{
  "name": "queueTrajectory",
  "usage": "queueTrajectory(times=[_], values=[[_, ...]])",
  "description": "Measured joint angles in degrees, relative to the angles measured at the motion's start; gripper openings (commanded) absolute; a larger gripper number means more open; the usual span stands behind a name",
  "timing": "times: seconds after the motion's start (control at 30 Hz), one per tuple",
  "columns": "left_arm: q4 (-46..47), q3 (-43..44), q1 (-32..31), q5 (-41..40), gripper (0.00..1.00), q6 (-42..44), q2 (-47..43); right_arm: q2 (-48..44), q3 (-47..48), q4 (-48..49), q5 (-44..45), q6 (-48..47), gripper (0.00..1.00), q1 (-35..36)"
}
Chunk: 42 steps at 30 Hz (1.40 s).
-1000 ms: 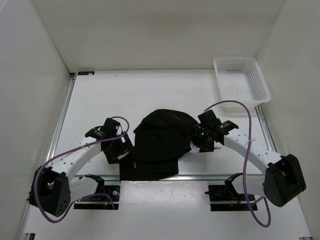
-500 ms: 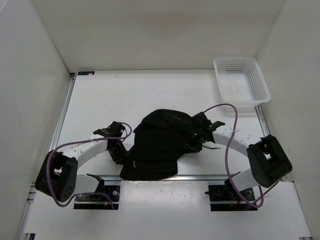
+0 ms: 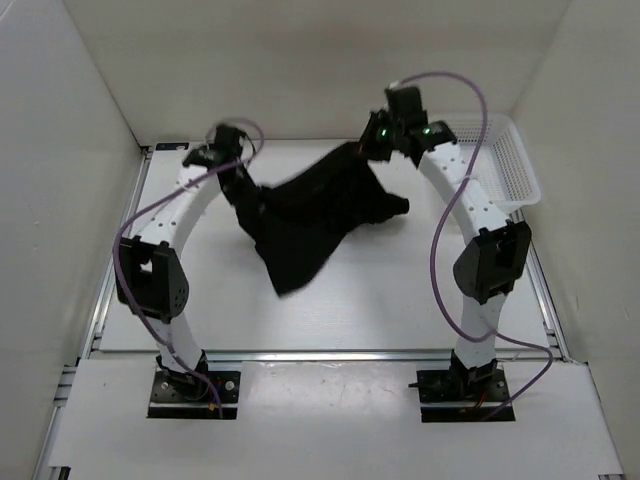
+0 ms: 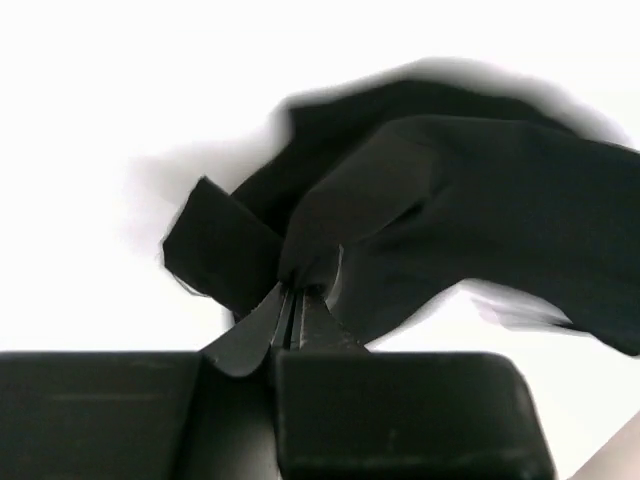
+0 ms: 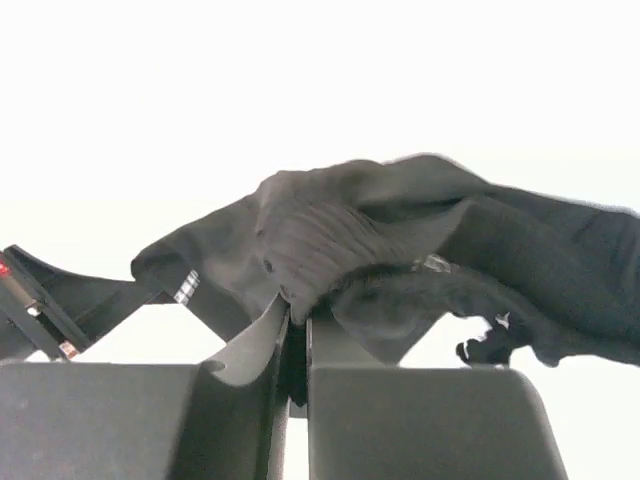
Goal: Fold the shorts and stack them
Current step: Flatten the shorts out
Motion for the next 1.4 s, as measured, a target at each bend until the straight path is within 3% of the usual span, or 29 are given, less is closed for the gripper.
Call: queueTrajectory(times=[0.1, 0.17, 0.23, 0.3, 0.43, 0.5, 0.53, 0.57, 0.6, 0.63, 0.67, 0.77, 0.83, 0.93, 1.03, 1.1, 1.4], values=[[-5.1, 26.2, 2.6, -2.4, 0.1, 2.9, 8.5, 6.7, 21.4, -1.6, -3.1, -1.8, 0.0, -4.9], [-7.4, 41.4, 3.8, -3.1, 0.1, 4.3, 12.3, 7.6, 29.0, -2.0, -5.0, -2.4, 0.0, -7.6], [-8.6, 48.8, 4.7, -3.4, 0.1, 5.4, 12.1, 5.8, 31.0, -1.8, -6.6, -3.5, 0.0, -9.1], [-9.1, 49.4, 4.7, -3.7, 0.1, 6.1, 8.8, 1.6, 27.5, -1.3, -7.9, -5.4, 0.0, -9.2], [-6.6, 32.5, 2.6, -3.1, 0.1, 6.5, -4.4, -11.9, 8.4, 0.3, -8.8, -9.8, 0.0, -6.6], [-4.5, 18.5, 0.7, -2.2, 0.32, 6.0, -12.3, -20.2, -5.8, 1.9, -7.3, -11.8, 0.02, -3.8], [-4.0, 12.9, -0.2, -1.5, 0.5, 5.9, -14.9, -24.0, -12.8, 2.8, -6.1, -12.4, 0.39, -2.5], [-2.4, 5.8, -1.4, -0.9, 0.88, 5.4, -17.9, -28.5, -20.7, 3.1, -4.2, -12.5, 0.51, -1.0], [-2.1, -0.8, -2.4, -0.4, 0.98, 4.7, -20.4, -32.7, -28.8, 3.6, -2.4, -12.6, 0.63, 0.4], [-2.2, -6.7, -3.4, 0.2, 1.0, 3.8, -22.2, -37.0, -37.0, 4.0, -0.7, -12.3, 0.75, 1.5], [-2.3, -11.9, -4.4, 0.8, 1.0, 3.2, -23.3, -41.1, -44.6, 3.7, 1.4, -11.8, 0.79, 2.0], [-3.3, -21.9, -5.1, 1.4, 0.98, 2.1, -24.3, -50.0, -60.9, 0.0, 7.3, -8.5, 0.78, 1.2], [-4.3, -23.7, -4.2, 1.2, 0.9, 1.9, -24.3, -54.2, -65.9, -4.2, 10.5, -5.8, 0.74, -0.3], [-3.7, -23.0, -1.9, 0.2, 0.83, 2.0, -24.7, -57.3, -66.1, -5.9, 12.6, -2.4, 0.67, -1.8], [-2.9, -22.5, 0.7, -0.9, 0.86, 2.0, -24.0, -56.1, -64.3, -5.5, 11.5, 1.0, 0.73, -2.2], [-2.4, -23.1, 2.9, -1.0, 0.89, 2.0, -22.6, -53.6, -64.0, -4.0, 8.9, 3.1, 0.85, -2.2], [2.2, -33.3, 14.9, 1.9, 0.91, 1.6, -11.1, -45.5, -72.1, 8.0, -4.0, 14.0, 0.85, -2.2]])
